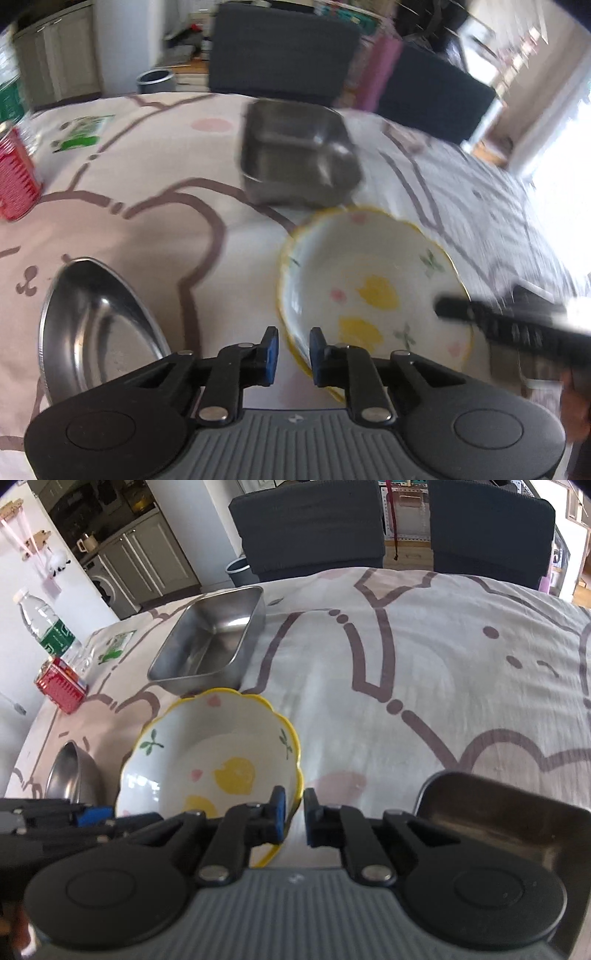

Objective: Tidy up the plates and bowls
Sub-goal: 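Lift the floral bowl with both tools and carry it over the cream bowl, then lower the floral bowl into the cream bowl with both tools, then open both tools to release the floral bowl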

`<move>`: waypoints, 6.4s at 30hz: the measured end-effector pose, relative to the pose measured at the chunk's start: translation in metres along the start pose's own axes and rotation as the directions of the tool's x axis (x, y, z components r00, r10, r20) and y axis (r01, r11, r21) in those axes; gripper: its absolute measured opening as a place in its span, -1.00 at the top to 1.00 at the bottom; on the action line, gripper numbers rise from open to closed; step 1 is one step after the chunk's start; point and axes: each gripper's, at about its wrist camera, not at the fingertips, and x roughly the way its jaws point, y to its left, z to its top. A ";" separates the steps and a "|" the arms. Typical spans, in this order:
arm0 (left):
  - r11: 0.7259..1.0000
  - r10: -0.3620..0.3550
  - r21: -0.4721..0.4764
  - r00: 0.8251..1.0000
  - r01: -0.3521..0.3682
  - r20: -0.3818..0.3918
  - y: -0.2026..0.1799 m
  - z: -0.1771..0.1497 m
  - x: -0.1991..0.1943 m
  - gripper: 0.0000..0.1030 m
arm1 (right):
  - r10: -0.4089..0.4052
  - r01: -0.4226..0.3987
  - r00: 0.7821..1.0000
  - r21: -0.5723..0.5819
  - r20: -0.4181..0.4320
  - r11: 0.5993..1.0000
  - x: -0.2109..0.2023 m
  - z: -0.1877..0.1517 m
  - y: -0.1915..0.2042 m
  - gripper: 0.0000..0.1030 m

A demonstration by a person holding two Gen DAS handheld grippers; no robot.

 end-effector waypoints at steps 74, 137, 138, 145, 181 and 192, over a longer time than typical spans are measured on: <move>0.990 -0.094 0.123 0.983 0.075 0.155 -0.021 -0.124 -0.155 0.83 | 0.003 -0.008 0.992 0.041 0.128 0.999 -0.165 -0.134 0.046 0.77; 0.979 -0.015 0.203 0.999 0.007 0.039 -0.010 -0.134 -0.115 0.71 | -0.063 0.057 0.995 -0.076 -0.079 0.995 -0.101 -0.143 0.062 0.78; 0.979 -0.017 0.203 0.999 0.009 0.040 -0.010 -0.134 -0.115 0.71 | -0.062 0.056 0.995 -0.074 -0.079 0.996 -0.101 -0.143 0.061 0.78; 0.981 -0.037 0.194 0.999 0.032 0.019 -0.007 -0.136 -0.114 0.63 | -0.025 0.023 0.995 -0.022 -0.093 0.999 -0.100 -0.142 0.054 0.78; 0.981 -0.053 0.187 0.998 0.048 0.019 -0.007 -0.136 -0.120 0.47 | -0.024 0.020 0.995 -0.041 -0.100 0.999 -0.101 -0.143 0.056 0.74; 0.984 -0.056 0.173 0.998 0.050 0.031 -0.008 -0.134 -0.129 0.12 | -0.016 0.014 0.997 -0.032 -0.073 0.999 -0.116 -0.142 0.056 0.59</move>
